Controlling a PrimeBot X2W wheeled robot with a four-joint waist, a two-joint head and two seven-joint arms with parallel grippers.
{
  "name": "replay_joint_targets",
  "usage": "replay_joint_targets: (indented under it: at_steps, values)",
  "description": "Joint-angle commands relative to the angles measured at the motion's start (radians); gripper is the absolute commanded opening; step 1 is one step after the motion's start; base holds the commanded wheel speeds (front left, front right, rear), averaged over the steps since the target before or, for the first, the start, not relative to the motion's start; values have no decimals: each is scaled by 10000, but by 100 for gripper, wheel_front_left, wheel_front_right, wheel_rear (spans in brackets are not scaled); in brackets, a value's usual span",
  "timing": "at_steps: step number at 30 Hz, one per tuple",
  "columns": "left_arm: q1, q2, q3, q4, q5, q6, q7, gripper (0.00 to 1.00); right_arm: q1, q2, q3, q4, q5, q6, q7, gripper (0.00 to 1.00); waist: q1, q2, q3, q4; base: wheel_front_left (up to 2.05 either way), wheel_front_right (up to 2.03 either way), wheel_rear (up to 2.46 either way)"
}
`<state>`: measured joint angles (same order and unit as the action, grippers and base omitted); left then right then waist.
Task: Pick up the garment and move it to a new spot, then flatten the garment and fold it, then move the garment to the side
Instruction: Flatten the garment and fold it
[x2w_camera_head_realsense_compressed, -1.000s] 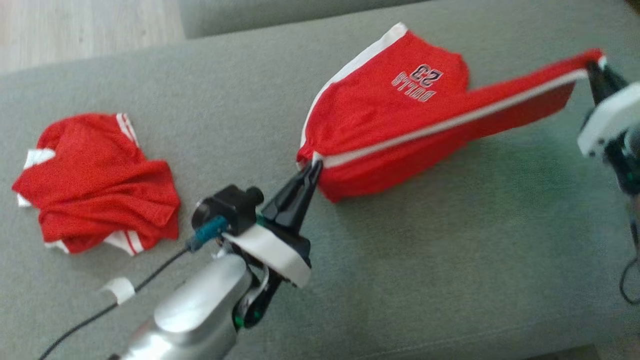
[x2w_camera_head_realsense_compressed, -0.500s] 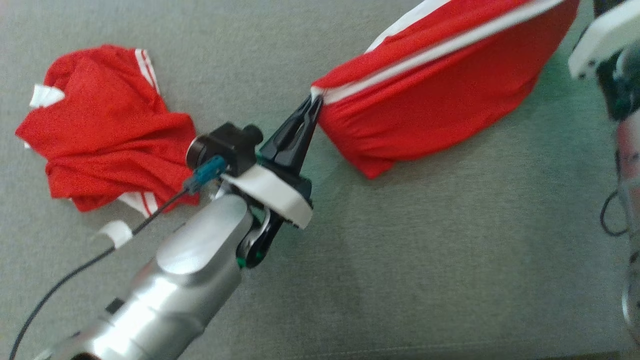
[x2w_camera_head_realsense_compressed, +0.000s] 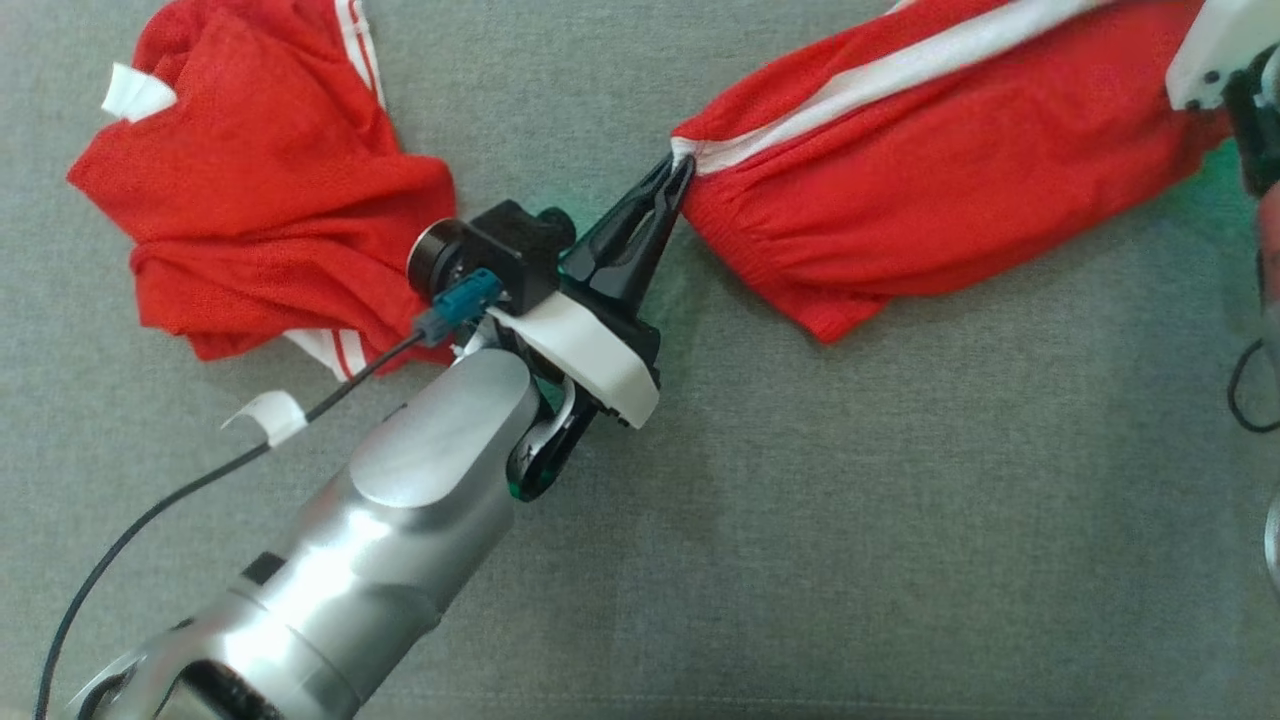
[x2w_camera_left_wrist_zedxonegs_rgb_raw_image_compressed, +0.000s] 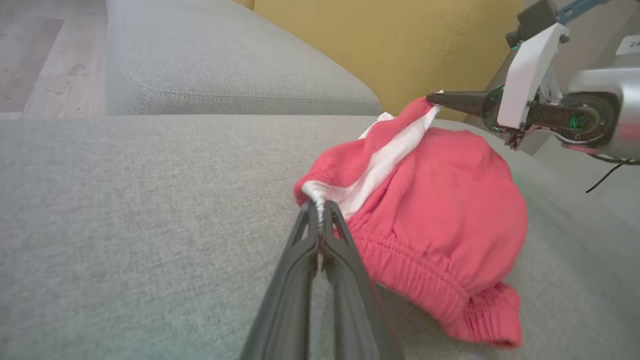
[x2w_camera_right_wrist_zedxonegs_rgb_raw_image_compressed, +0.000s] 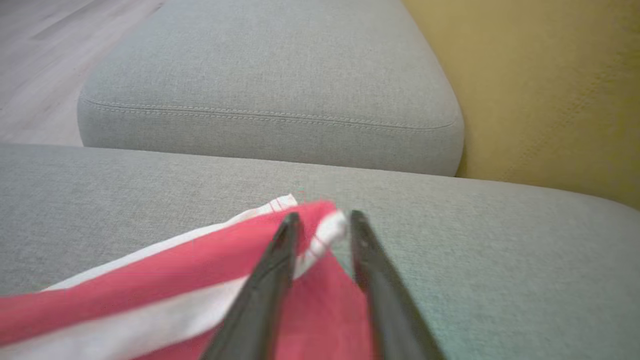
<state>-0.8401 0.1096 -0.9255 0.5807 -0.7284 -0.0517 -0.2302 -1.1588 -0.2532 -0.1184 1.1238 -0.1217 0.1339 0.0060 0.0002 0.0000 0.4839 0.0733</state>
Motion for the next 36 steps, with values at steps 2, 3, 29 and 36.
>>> replay_joint_targets:
  at_steps: [2, 3, 29, 36]
  values:
    - [-481, 53, 199, -72, 155, 39, -135, 100, -515, 91, -214, -178, -307, -32, -332, 100, -2, 0, 32, 57, 0, 0, 0]
    - [-491, 33, 220, -21, 163, 62, -154, 100, -539, 109, -347, -102, -418, -32, -406, 100, -2, 0, 12, 57, 0, 0, 0]
    - [2901, 1551, 4077, -2751, 2162, 1687, -314, 100, 4256, 1762, 618, -4455, 2905, -32, -2675, 100, -2, 0, -3244, -1182, 0, 0, 0]
    - [5011, 1569, 5321, -3454, 2740, 1793, -315, 100, 7521, 1977, 1727, -6795, 3901, -32, -2676, 100, -2, 0, -3741, -1545, 0, 0, 0]
